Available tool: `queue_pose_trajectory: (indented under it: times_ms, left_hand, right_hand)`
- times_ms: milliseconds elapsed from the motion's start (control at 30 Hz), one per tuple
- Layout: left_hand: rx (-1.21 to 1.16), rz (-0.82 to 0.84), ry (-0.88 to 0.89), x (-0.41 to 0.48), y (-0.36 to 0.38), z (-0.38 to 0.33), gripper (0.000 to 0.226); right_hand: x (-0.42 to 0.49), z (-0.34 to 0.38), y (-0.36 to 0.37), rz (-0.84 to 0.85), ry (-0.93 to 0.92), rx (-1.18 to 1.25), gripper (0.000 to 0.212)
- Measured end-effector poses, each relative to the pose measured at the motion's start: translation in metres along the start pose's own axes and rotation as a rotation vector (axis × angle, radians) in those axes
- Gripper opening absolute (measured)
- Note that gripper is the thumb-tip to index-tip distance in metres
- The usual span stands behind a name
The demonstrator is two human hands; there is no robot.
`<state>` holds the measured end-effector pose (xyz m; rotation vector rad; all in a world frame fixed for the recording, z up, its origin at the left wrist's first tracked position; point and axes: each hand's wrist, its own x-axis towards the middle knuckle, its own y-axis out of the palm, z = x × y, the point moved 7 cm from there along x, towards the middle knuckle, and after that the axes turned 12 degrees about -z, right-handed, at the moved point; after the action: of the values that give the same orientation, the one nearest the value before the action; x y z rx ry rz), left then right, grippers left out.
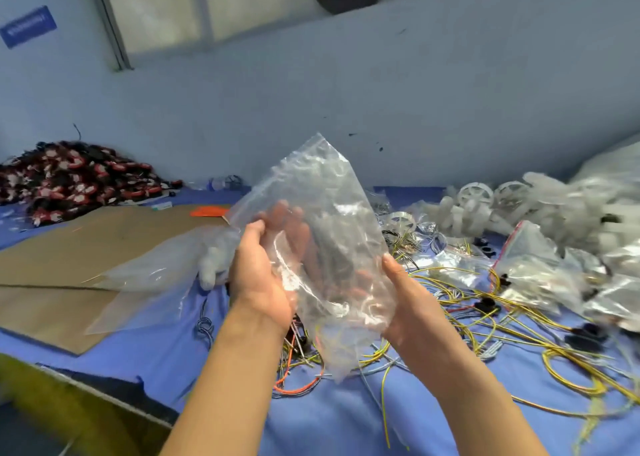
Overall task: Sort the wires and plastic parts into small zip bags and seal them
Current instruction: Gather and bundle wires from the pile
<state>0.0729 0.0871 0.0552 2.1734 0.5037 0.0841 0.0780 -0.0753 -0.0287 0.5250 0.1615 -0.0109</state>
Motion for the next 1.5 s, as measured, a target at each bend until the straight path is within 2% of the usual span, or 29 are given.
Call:
queue_pose_trajectory:
  times_ms: [67,133,233,333,400,533,667,733,800,867,933,1000,1067,1133,1233,1367,1433,1500]
  left_hand:
    - [0.041,-0.023,-0.093,0.0,-0.005,0.035,0.023]
    - [0.11,0.006,-0.199,-0.004,-0.009,0.069,0.018]
    - [0.318,0.084,-0.356,-0.022,-0.016,0.122,0.019]
    - [0.623,0.172,-0.379,-0.051,-0.021,0.166,0.016]
    - [0.68,0.215,-0.376,-0.066,-0.017,0.182,0.015]
    - [0.706,0.194,-0.281,-0.069,-0.01,0.186,0.019]
    - [0.602,0.035,-0.247,-0.06,-0.026,0.175,0.015]
    - [0.649,-0.034,-0.118,-0.051,-0.035,0.161,0.018]
    - [0.751,-0.063,0.083,-0.041,-0.038,0.144,0.017]
    - [0.792,-0.057,0.225,-0.037,-0.039,0.134,0.011]
    - [0.855,-0.019,0.311,-0.035,-0.039,0.132,0.014]
    - [0.987,0.045,0.43,-0.038,-0.037,0.133,0.017]
    - [1.16,0.143,0.551,-0.044,-0.033,0.14,0.022]
    - [1.313,0.24,0.648,-0.054,-0.027,0.15,0.028]
    - [1.455,0.287,0.682,-0.061,-0.021,0.164,0.038]
    - [1.479,0.234,0.581,-0.05,-0.014,0.173,0.044]
    - [1.362,0.265,0.436,-0.043,-0.011,0.18,0.037]
    - [1.134,0.304,0.295,-0.043,-0.006,0.187,0.017]
  right_hand:
    - [-0.004,0.025,-0.027,-0.085,-0.108,0.056,0.026]
    - [-0.006,0.045,-0.062,-0.245,-0.18,0.101,0.015]
    - [-0.009,0.062,-0.109,-0.398,-0.216,0.345,0.016]
    - [-0.015,0.066,-0.141,-0.464,-0.194,0.641,0.019]
    - [-0.02,0.064,-0.15,-0.467,-0.155,0.702,0.021]
    - [-0.028,0.044,-0.156,-0.495,-0.072,0.466,0.021]
    - [-0.033,0.04,-0.163,-0.492,-0.058,0.093,0.02]
    - [-0.036,0.048,-0.168,-0.407,-0.045,-0.031,0.018]
    - [-0.043,0.059,-0.176,-0.3,-0.038,-0.191,0.023]
    - [-0.05,0.069,-0.19,-0.277,-0.036,-0.425,0.028]
    - [-0.053,0.085,-0.216,-0.397,-0.109,-0.734,0.024]
    - [-0.059,0.109,-0.242,-0.619,-0.255,-0.994,0.02]
    - [-0.066,0.127,-0.256,-0.75,-0.377,-0.973,0.023]
    - [-0.068,0.135,-0.255,-0.773,-0.488,-0.948,0.026]
    - [-0.07,0.137,-0.238,-0.706,-0.593,-0.958,0.024]
    - [-0.073,0.13,-0.206,-0.357,-0.521,-0.671,0.024]
    - [-0.077,0.13,-0.195,-0.228,-0.456,-0.521,0.029]
    - [-0.079,0.131,-0.192,-0.189,-0.406,-0.352,0.036]
